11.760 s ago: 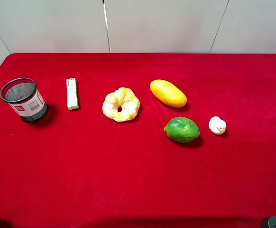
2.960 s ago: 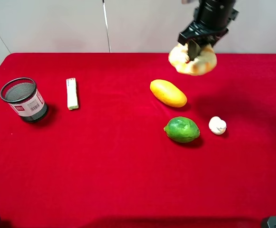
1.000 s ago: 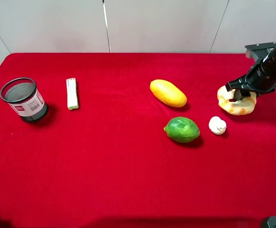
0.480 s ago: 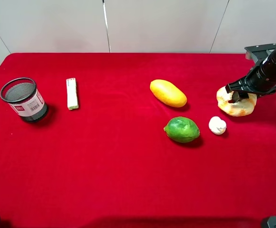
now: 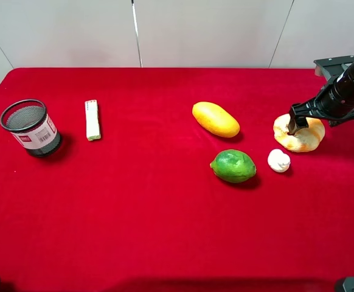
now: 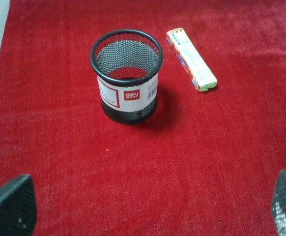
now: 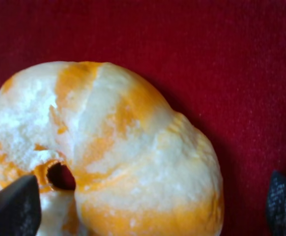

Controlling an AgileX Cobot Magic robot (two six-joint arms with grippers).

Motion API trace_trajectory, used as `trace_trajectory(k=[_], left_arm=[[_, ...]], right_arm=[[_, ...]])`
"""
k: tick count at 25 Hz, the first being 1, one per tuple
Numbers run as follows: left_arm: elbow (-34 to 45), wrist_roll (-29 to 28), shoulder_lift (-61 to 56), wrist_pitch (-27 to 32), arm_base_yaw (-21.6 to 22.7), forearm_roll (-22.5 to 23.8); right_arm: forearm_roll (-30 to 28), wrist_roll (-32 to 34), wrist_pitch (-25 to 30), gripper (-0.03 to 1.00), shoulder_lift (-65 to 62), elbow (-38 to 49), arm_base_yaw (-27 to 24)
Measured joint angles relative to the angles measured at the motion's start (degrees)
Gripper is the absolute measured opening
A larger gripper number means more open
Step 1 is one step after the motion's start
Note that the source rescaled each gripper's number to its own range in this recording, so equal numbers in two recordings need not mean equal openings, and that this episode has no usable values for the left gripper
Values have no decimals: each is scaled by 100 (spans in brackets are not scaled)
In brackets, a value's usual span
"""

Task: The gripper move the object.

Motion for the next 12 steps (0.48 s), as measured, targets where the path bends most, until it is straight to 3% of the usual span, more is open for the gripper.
trace_trajectory(k=[12], left_arm=[[0, 0, 0, 0, 0, 0]], right_arm=[[6, 0, 288, 100, -655, 0, 0]])
